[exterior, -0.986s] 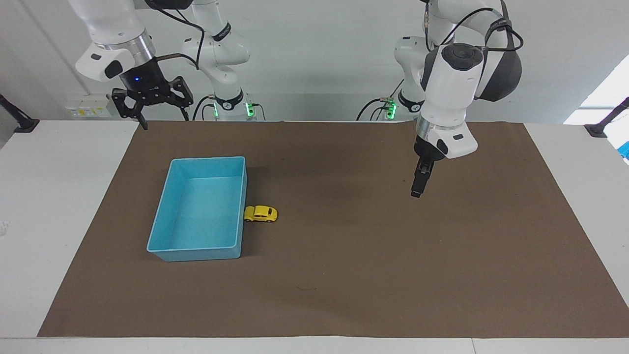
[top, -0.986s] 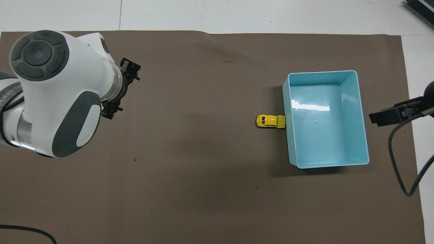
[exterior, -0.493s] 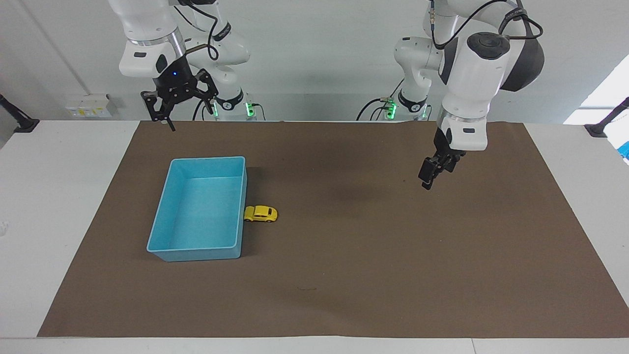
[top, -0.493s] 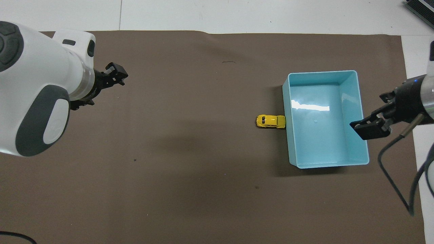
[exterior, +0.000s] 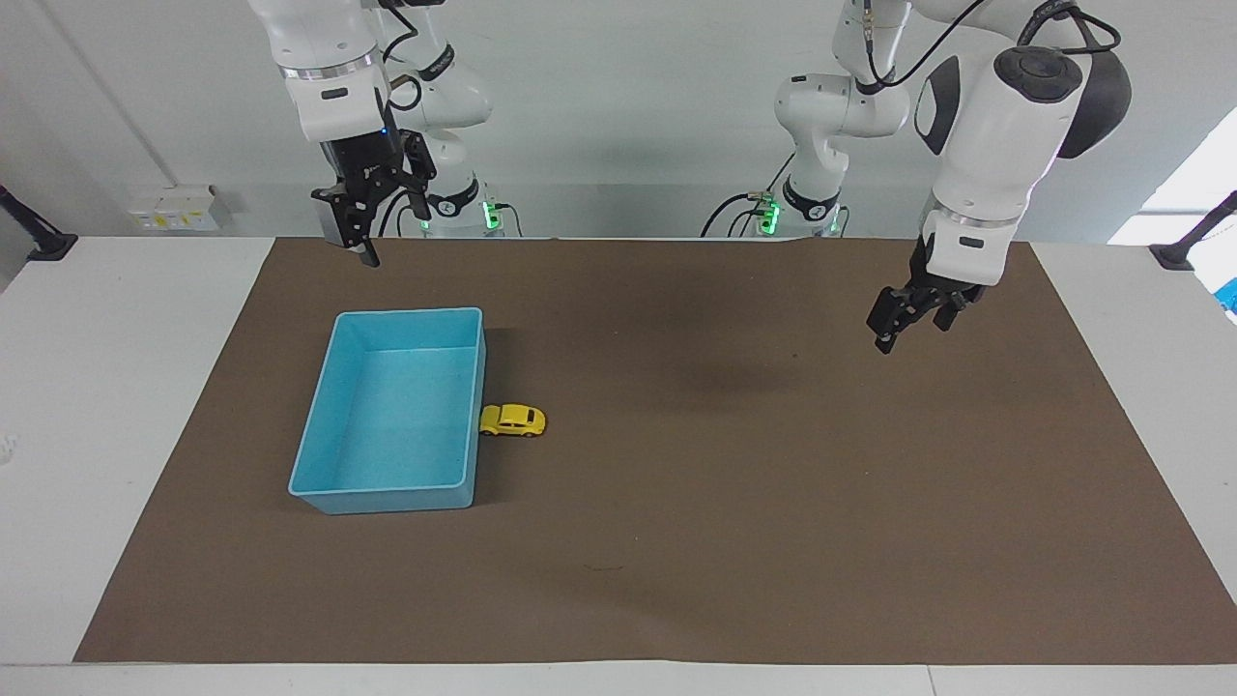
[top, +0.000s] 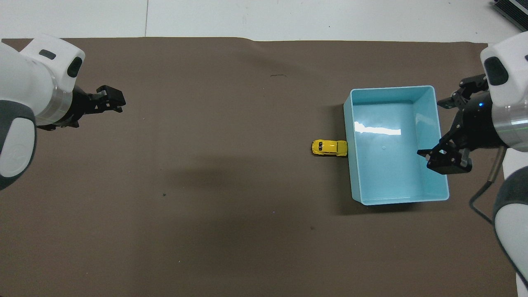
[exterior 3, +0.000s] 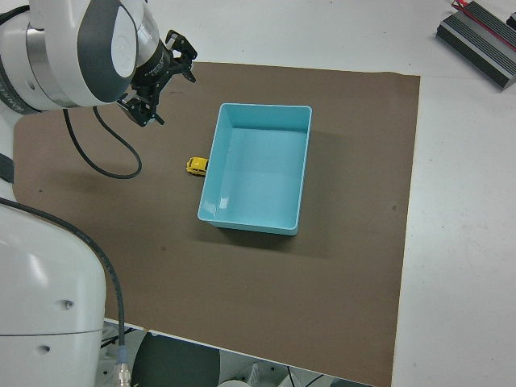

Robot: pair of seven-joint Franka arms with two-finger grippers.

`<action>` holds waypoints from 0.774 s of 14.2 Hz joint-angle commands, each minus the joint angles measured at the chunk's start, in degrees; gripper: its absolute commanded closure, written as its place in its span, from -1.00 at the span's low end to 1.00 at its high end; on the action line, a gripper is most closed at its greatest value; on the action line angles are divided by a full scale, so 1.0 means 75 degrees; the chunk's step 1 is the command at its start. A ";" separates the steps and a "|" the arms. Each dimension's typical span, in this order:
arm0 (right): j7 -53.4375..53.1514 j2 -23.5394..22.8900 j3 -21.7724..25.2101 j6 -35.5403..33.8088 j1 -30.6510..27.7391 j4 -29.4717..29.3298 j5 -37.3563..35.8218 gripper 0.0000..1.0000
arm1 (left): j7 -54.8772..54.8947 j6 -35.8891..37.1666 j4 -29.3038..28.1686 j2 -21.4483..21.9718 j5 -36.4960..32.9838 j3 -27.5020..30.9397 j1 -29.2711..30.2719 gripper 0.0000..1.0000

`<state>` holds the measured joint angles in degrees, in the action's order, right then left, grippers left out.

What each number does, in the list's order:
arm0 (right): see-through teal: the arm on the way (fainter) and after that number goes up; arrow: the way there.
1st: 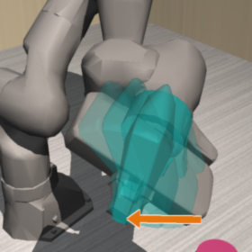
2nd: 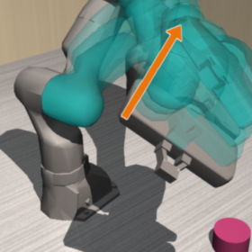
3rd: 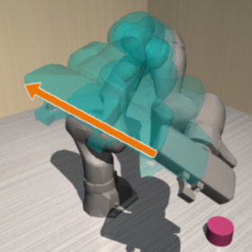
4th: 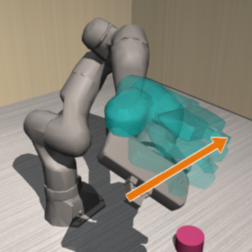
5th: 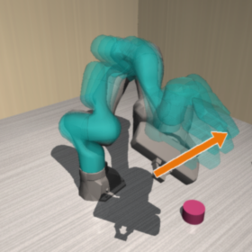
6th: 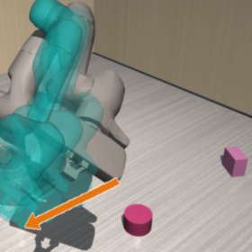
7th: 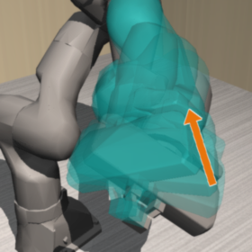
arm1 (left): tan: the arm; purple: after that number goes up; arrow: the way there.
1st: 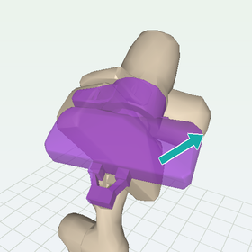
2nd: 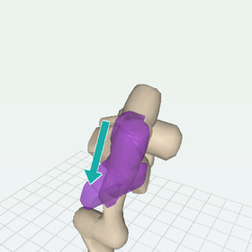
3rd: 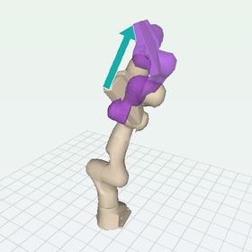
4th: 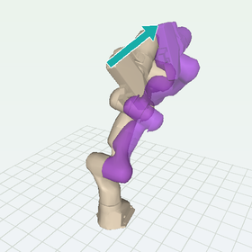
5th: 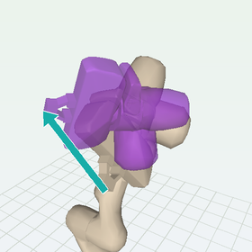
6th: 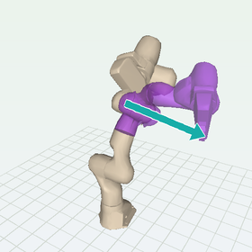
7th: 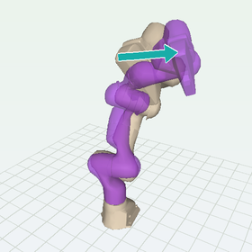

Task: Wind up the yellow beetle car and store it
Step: 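Reach the right gripper over the bin down to the car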

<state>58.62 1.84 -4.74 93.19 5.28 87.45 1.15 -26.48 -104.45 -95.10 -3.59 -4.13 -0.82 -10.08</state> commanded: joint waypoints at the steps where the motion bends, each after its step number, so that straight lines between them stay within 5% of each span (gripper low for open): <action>1: 0.1669 -0.0197 -0.0048 0.0359 -0.0082 0.0048 0.0104 -1.00 | 0.1148 0.0273 -0.0305 0.0419 0.0128 -0.0079 0.0430 -1.00; 11: 0.2005 -0.1464 -0.0716 0.0266 0.0022 -0.0398 0.0093 -1.00 | 0.3871 0.1305 -0.0212 0.1099 0.0433 -0.0079 0.1122 -1.00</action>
<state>73.50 -6.63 -9.54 95.07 5.49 86.59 1.18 0.68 -95.83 -95.53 1.79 -1.85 -0.79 -2.59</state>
